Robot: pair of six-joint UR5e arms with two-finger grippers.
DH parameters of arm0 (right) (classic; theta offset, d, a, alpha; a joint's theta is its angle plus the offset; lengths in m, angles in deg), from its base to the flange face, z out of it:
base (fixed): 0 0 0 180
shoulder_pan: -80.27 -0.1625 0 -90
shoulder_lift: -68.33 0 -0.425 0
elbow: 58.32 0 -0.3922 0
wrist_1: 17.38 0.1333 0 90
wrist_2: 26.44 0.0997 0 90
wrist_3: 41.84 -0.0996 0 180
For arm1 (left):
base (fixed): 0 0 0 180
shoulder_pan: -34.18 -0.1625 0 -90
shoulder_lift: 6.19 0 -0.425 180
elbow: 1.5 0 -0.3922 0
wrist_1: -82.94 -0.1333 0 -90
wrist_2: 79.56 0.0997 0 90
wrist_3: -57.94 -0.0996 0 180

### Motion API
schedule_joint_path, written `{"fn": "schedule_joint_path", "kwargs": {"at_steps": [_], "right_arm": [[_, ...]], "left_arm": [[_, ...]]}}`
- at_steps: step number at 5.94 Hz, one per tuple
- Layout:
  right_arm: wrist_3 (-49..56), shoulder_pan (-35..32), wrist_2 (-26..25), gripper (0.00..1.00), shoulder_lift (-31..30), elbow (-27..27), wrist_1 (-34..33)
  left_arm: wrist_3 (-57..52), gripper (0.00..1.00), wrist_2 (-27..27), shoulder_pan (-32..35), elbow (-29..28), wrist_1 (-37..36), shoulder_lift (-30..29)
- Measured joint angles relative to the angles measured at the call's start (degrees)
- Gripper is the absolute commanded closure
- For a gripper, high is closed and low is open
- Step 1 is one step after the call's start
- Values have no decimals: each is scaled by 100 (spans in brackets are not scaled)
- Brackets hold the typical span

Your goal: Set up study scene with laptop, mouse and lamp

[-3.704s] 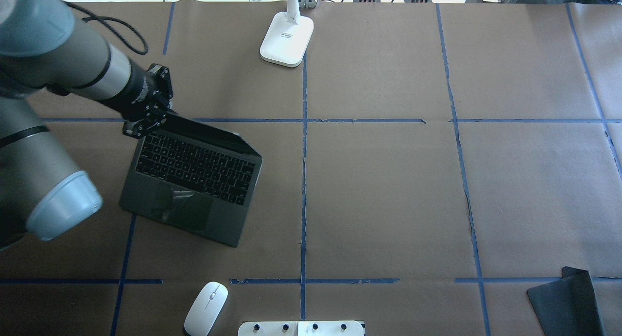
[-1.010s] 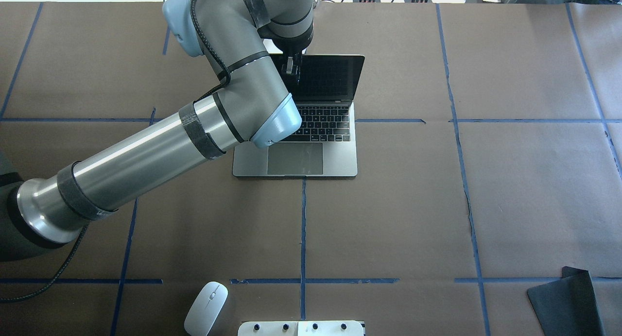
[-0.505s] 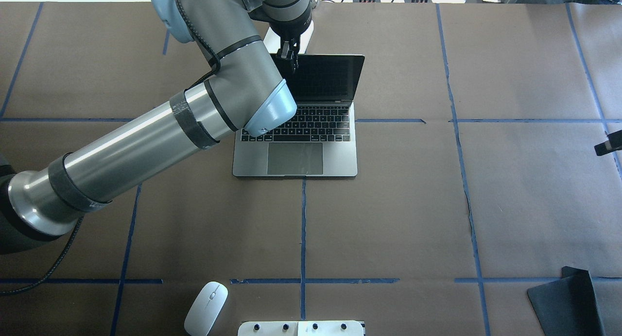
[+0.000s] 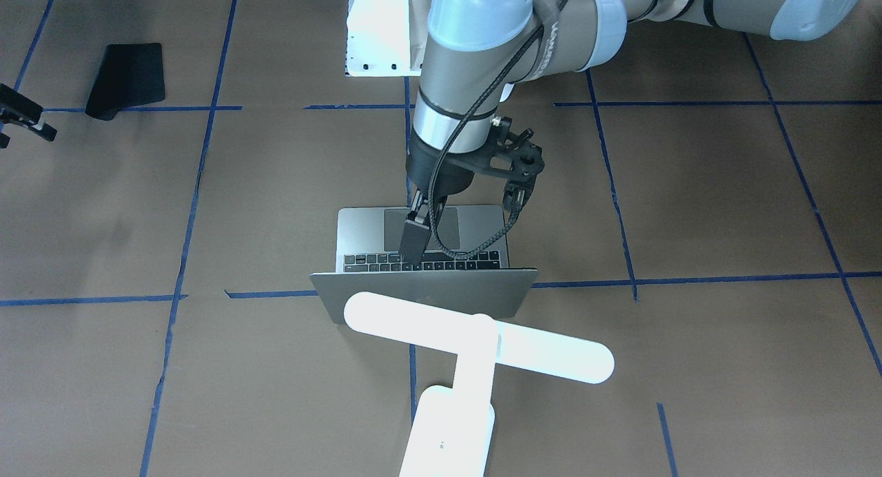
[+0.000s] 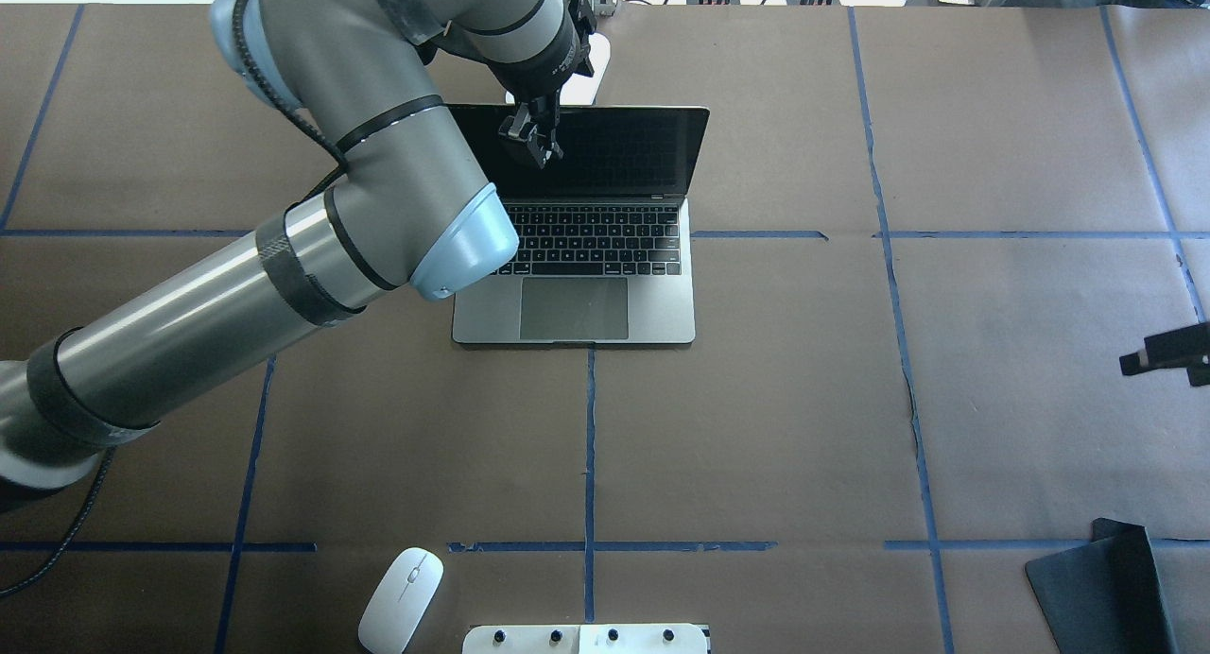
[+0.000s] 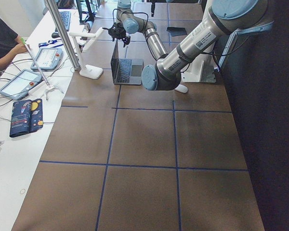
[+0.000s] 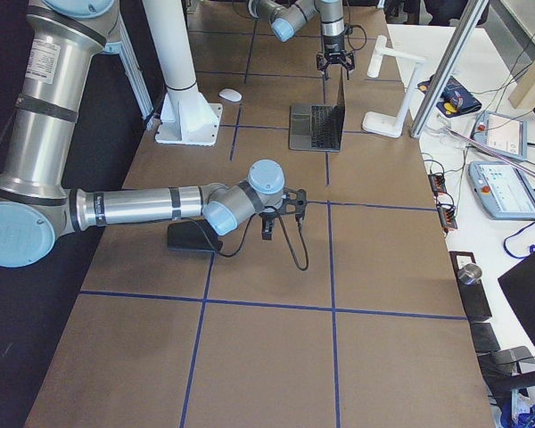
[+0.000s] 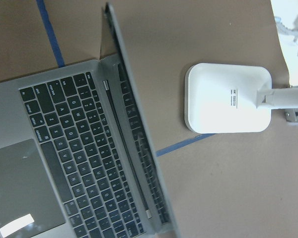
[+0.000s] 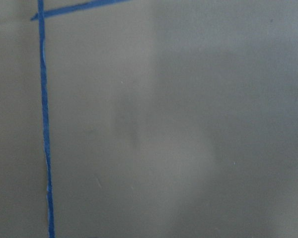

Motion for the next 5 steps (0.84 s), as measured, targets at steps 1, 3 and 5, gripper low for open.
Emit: {"fn": "schedule_joint_path", "kwargs": {"at_steps": [1, 3, 5], "right_arm": [[-447, 499, -409, 2, -336, 16, 587], [-883, 1151, -1045, 2, -932, 17, 1306], [-1613, 1830, -1263, 4, -1113, -12, 1473]], "left_arm": [[-53, 7, -26, 1, 103, -1, 50], [-384, 7, -49, 10, 530, -4, 469], [-759, 1, -48, 20, 1068, -5, 1014]]}}
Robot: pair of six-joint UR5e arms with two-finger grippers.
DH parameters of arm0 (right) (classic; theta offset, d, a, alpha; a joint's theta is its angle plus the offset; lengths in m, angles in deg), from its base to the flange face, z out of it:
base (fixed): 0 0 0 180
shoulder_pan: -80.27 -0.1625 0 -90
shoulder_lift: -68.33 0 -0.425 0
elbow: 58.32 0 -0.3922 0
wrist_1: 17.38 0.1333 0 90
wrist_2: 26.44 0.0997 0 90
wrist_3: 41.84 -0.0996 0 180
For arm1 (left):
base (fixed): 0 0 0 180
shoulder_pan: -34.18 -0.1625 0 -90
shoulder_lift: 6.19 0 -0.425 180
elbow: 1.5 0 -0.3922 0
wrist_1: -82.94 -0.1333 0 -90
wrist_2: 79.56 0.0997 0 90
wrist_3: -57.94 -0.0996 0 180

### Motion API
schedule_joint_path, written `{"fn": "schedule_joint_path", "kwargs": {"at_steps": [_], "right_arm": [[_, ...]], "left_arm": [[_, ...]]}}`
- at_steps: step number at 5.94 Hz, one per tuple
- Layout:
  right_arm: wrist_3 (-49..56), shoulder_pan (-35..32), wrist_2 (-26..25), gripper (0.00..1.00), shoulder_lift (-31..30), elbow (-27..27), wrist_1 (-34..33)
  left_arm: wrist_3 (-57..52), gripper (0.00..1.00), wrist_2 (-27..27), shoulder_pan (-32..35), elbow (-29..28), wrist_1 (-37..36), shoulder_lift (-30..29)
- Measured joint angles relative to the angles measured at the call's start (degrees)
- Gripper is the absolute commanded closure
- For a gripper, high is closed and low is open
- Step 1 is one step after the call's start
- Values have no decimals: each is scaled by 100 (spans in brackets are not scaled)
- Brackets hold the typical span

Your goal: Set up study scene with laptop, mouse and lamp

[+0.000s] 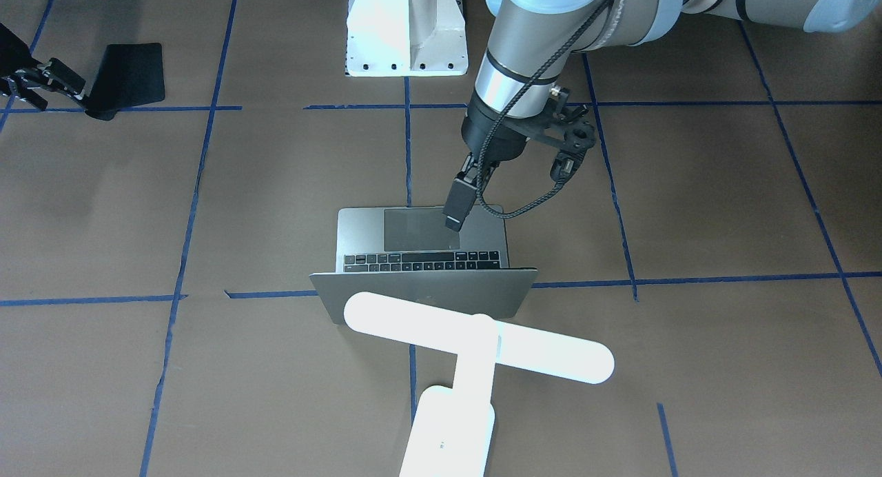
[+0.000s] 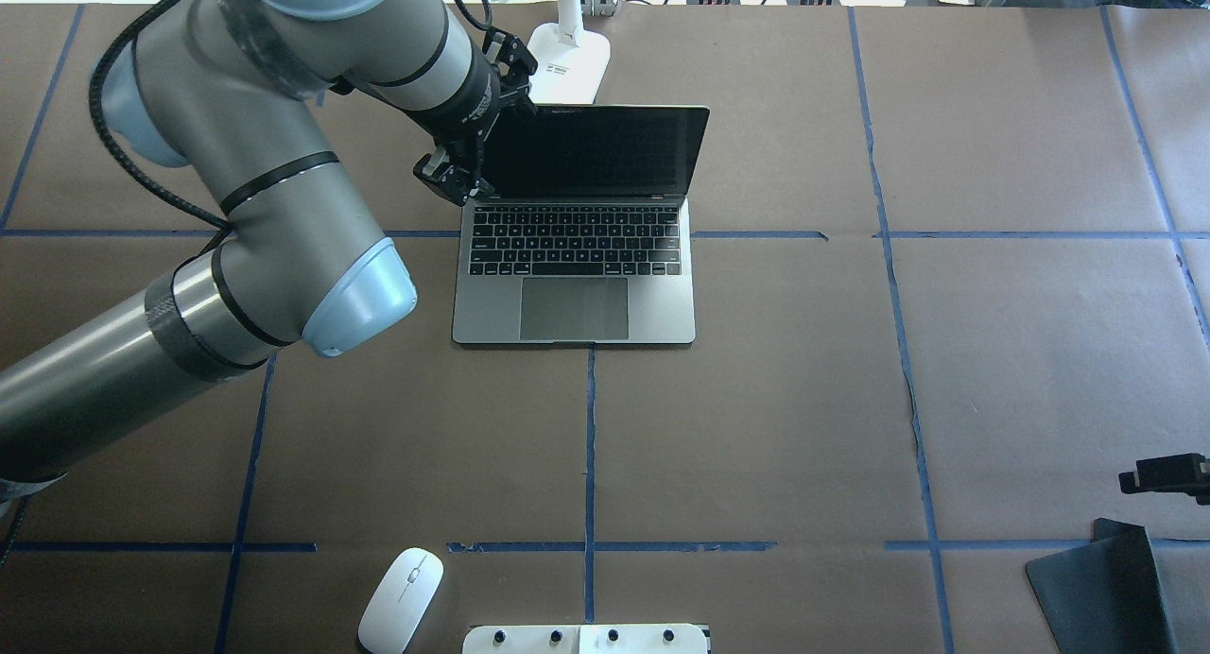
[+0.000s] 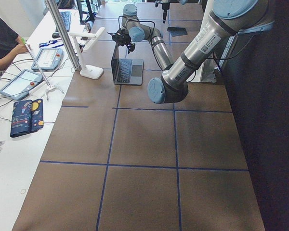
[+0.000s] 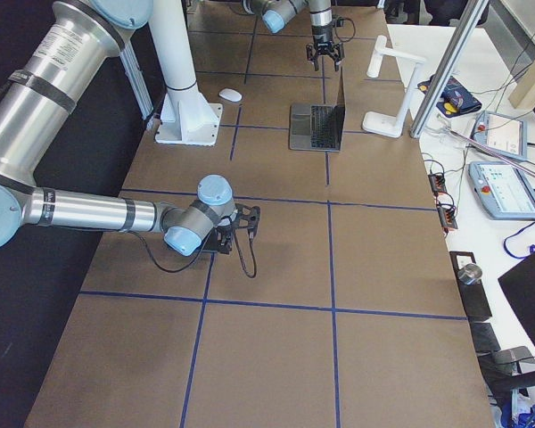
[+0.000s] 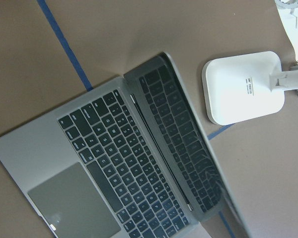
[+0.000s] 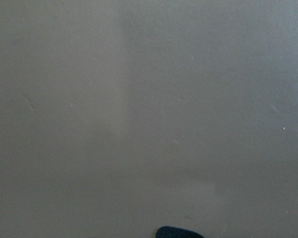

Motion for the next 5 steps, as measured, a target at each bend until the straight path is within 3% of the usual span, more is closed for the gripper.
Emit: {"fn": "schedule_joint_path", "kwargs": {"at_steps": [3, 5], "right_arm": [[-959, 1160, -593, 7, -27, -40, 22], [-1139, 1469, -767, 8, -51, -61, 23]], "left_arm": [[-343, 1, -5, -26, 93, -16, 218], [-460, 1, -5, -44, 169, -38, 290]]}}
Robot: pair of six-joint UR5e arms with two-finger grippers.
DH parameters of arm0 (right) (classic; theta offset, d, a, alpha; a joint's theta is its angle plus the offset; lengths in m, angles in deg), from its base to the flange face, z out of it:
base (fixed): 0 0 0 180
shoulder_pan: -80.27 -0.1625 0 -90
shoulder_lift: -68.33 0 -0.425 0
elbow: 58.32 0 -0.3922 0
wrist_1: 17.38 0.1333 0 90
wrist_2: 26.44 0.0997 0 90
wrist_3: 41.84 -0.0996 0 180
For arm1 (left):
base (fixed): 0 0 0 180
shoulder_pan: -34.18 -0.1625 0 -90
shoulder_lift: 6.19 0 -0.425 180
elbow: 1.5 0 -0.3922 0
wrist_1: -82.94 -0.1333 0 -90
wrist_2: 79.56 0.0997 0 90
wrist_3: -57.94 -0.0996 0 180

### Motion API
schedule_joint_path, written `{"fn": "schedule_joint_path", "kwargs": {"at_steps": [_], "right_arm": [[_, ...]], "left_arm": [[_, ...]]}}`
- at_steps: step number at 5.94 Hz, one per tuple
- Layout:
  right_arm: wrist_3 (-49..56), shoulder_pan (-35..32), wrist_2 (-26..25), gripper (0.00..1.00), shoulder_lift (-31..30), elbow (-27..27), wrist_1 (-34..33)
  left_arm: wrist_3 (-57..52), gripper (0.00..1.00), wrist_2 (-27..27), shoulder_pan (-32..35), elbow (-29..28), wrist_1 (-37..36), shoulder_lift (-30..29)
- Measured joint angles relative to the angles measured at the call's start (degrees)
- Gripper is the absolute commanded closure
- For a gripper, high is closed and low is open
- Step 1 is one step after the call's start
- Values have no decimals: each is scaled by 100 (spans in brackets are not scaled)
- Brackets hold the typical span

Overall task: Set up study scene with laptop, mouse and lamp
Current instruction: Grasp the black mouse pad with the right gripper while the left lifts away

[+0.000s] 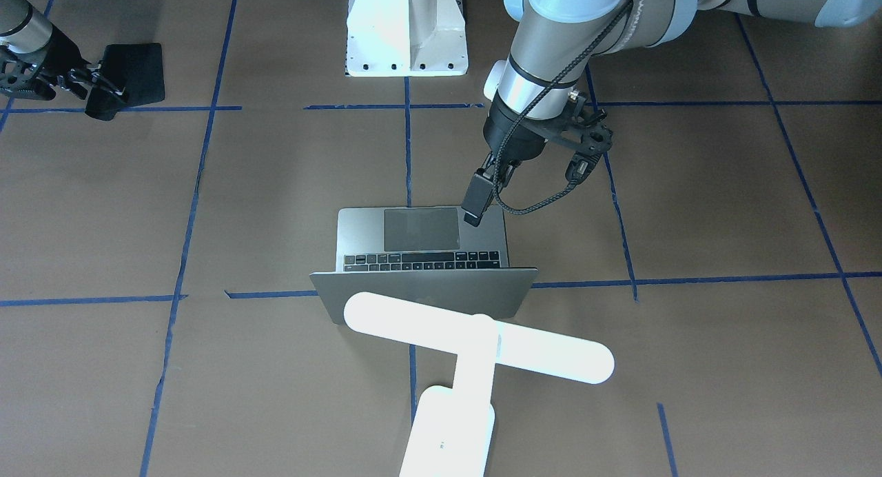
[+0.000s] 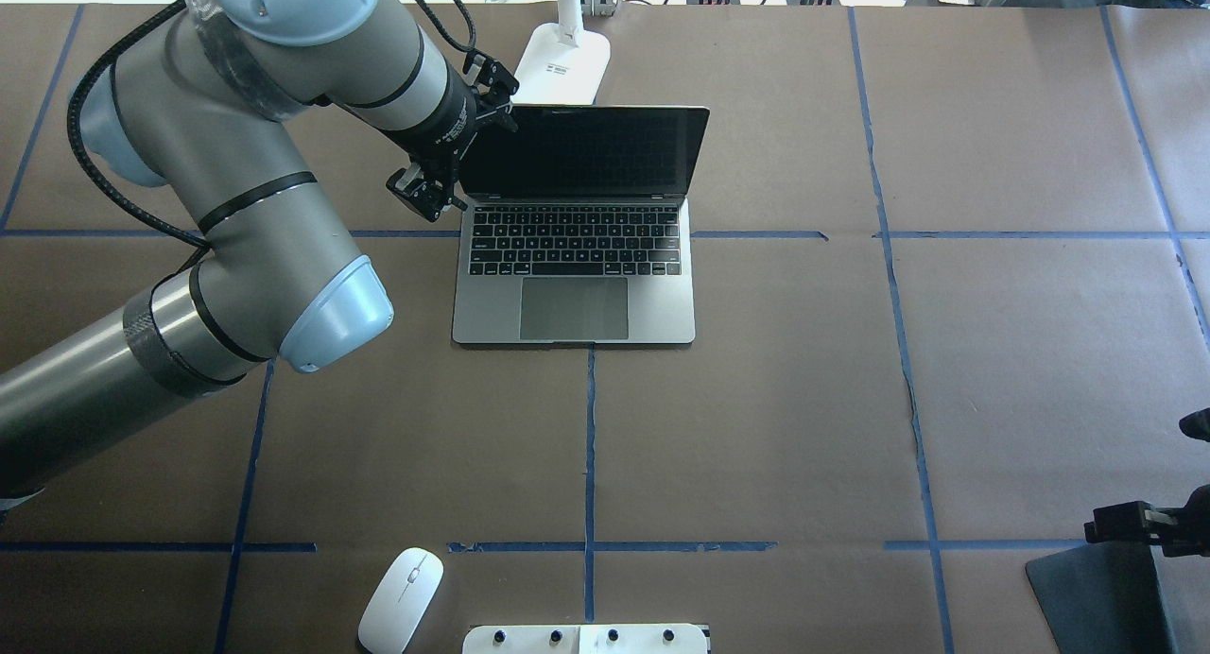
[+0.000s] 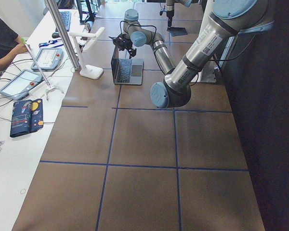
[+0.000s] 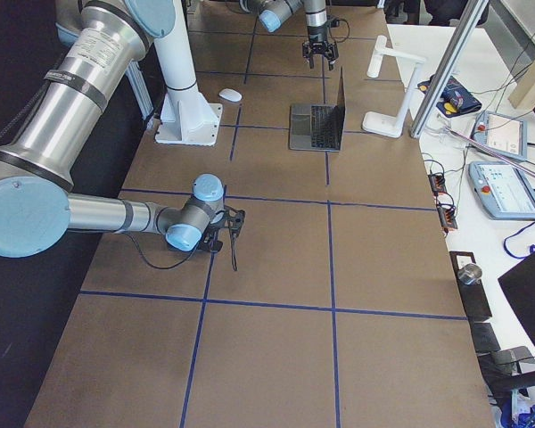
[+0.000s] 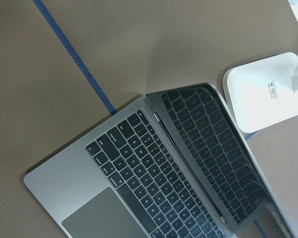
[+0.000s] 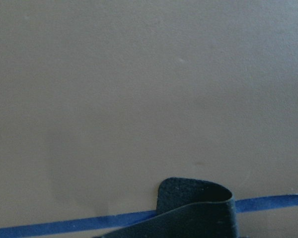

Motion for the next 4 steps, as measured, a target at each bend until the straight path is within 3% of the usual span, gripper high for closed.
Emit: {"fn": "schedule_joint_path", "kwargs": {"at_steps": [2, 4], "right_arm": [[-9, 35, -89, 11, -47, -85, 0], [-10, 45, -105, 50, -50, -125, -2]], "left_arm": [[-11, 1, 0, -3, 77, -15, 18], [-12, 1, 0, -3, 141, -37, 20]]}}
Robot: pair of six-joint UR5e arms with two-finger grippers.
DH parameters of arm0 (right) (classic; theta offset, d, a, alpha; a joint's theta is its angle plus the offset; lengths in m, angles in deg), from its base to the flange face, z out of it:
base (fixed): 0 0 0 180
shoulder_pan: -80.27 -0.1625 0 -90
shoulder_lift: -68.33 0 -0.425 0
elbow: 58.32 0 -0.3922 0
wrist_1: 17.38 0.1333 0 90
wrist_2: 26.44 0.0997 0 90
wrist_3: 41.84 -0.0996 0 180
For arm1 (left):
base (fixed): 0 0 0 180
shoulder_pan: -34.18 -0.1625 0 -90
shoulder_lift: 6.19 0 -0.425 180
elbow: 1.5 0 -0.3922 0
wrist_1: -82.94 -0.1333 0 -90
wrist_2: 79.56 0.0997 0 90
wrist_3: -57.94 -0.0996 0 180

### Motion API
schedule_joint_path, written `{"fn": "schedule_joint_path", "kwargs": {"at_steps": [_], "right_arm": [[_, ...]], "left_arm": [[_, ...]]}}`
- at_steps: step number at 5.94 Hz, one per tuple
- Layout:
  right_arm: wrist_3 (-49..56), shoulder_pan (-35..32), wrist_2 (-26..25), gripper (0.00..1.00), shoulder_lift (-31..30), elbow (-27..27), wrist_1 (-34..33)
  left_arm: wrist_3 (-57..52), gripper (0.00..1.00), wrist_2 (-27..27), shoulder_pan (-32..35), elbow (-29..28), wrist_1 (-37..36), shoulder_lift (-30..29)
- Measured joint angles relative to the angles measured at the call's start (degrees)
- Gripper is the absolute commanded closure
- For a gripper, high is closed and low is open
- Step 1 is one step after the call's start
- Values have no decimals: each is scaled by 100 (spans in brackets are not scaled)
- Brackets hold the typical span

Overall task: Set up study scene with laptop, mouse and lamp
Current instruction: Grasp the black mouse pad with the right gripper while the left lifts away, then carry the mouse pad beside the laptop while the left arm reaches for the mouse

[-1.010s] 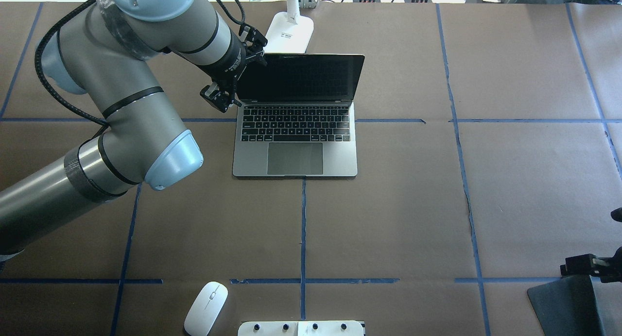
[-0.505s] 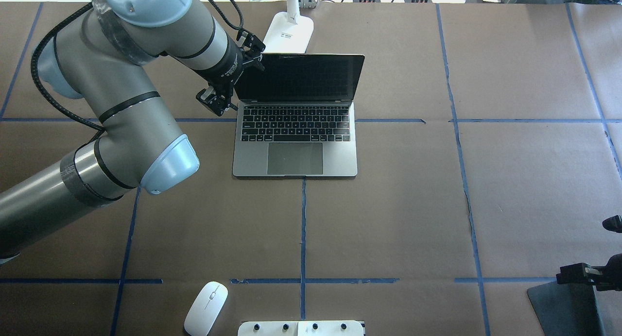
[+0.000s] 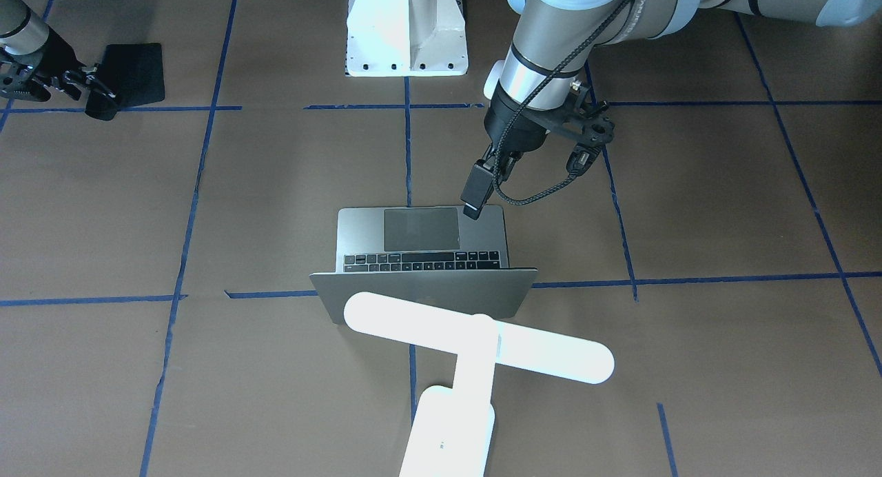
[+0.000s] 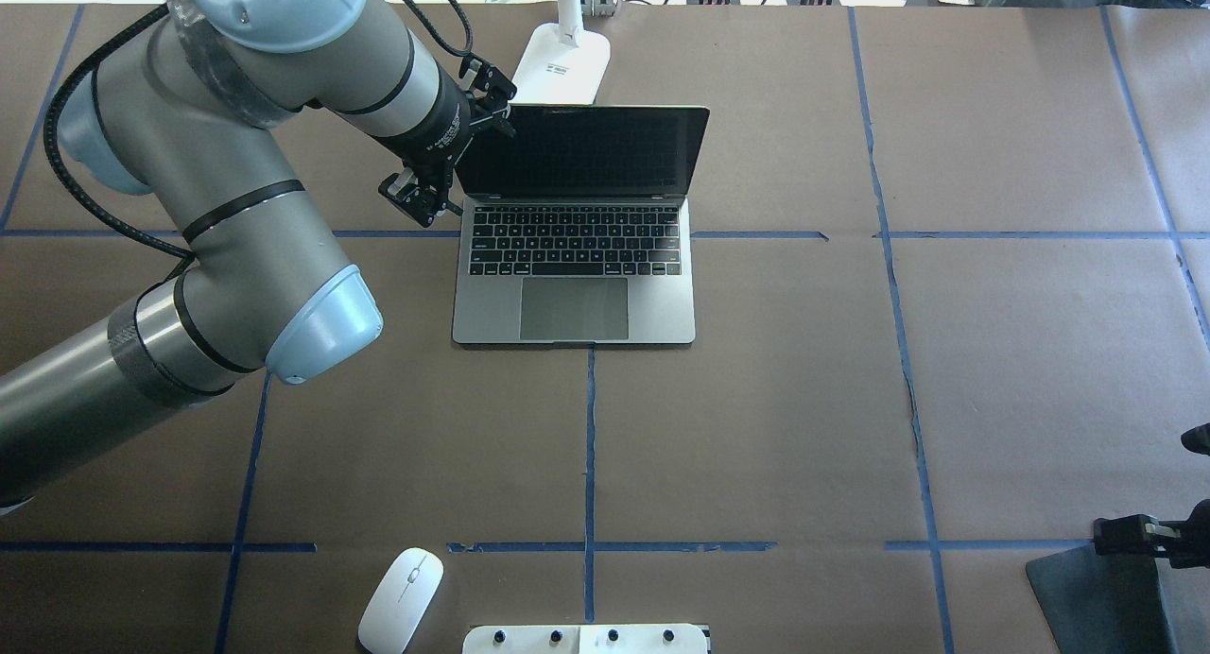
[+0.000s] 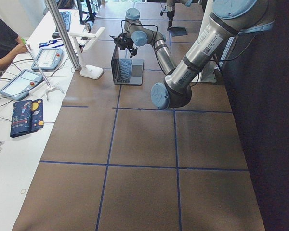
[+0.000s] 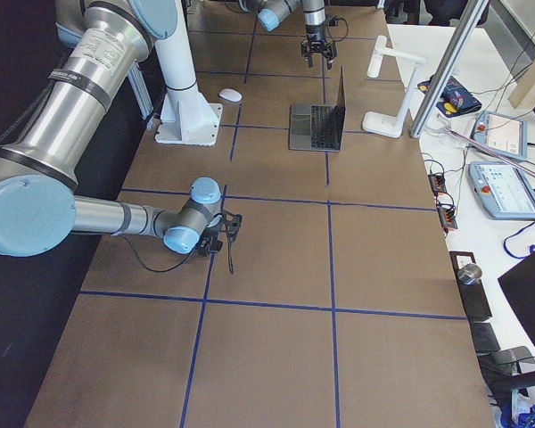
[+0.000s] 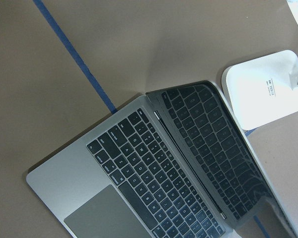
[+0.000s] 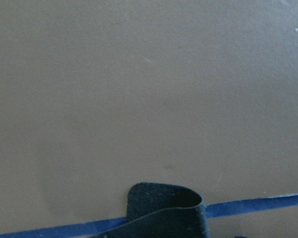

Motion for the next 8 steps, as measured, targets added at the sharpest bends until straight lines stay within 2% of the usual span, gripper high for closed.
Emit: {"fn": "schedule_joint_path", "kwargs": {"at_steps": [1, 2, 6, 8], "right_arm": [[-7, 3, -1, 87, 6, -11, -4], [-10, 3, 4, 100, 15, -19, -6], [-10, -165, -5, 100, 251, 155, -4], [-9, -625, -2, 100, 823, 221, -25]], "left_arm": [[0, 1, 0, 0, 15, -6, 0], [0, 1, 0, 0, 18, -8, 11], [0, 1, 0, -8, 235, -9, 218], [0, 1, 28, -91, 565, -19, 504]]}}
